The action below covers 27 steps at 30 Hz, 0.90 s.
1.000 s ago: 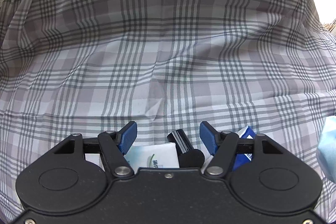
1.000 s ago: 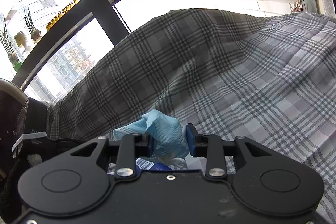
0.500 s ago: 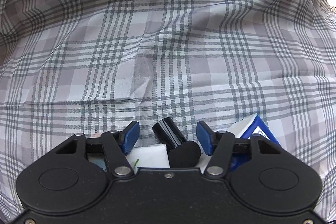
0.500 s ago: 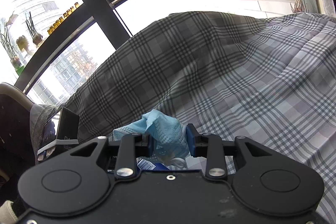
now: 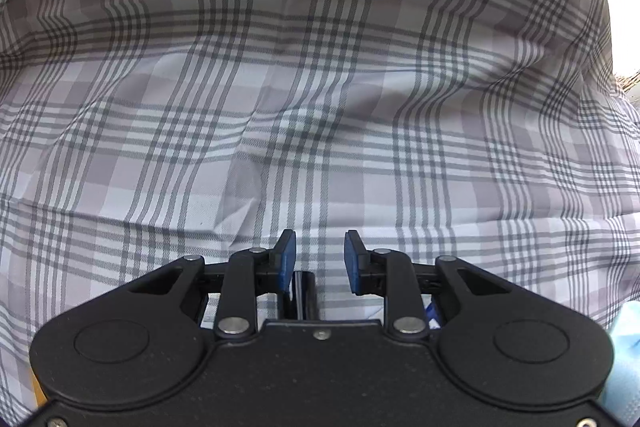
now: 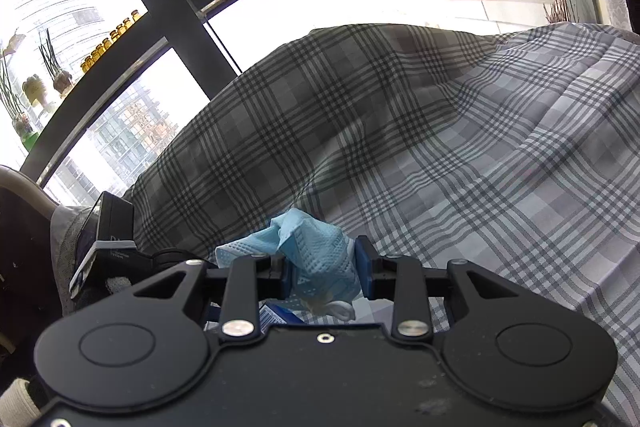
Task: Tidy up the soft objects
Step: 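Close the left gripper on the dark bottle cap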
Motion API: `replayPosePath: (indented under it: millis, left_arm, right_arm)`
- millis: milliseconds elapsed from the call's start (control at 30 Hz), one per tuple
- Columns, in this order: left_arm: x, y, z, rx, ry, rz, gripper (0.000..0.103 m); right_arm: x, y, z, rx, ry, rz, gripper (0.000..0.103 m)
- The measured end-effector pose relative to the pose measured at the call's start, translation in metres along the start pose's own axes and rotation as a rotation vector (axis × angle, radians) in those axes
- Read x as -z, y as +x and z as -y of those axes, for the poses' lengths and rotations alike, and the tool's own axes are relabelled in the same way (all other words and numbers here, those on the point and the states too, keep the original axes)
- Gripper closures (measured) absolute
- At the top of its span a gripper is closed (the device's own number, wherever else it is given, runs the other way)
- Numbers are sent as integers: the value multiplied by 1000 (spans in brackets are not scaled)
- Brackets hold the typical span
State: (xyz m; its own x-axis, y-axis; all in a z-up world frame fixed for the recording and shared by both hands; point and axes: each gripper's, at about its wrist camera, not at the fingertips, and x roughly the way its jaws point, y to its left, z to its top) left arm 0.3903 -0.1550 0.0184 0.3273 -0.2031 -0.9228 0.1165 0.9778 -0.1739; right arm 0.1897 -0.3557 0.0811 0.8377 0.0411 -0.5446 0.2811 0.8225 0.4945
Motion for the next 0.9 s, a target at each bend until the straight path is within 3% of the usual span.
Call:
replayPosePath:
  millis: [133, 300, 400, 500, 600, 733, 767, 900]
  left_arm:
    - [1, -4, 10, -15, 58, 7, 77]
    - [11, 3, -4, -92, 55, -65, 74]
    - [16, 6, -11, -74, 38, -82, 70]
    - [22, 11, -6, -63, 50, -124, 70]
    - [29, 10, 1, -81, 73, -99, 70]
    - [25, 14, -2, -55, 29, -125, 74]
    - [24, 14, -3, -41, 14, -124, 80]
    - [18, 9, 7, -6, 13, -60, 80]
  right_arm:
    - [-1, 1, 2, 13, 10, -2, 73]
    - [-2, -1, 4, 13, 20, 1, 73]
    - [-3, -2, 4, 7, 23, -1, 73]
    - [-2, -2, 4, 9, 25, -2, 73]
    - [-3, -2, 7, 13, 32, -1, 72]
    - [-4, -2, 8, 18, 43, -2, 73]
    - [-3, -2, 8, 20, 43, -2, 73]
    - [-3, -3, 7, 24, 36, -3, 73]
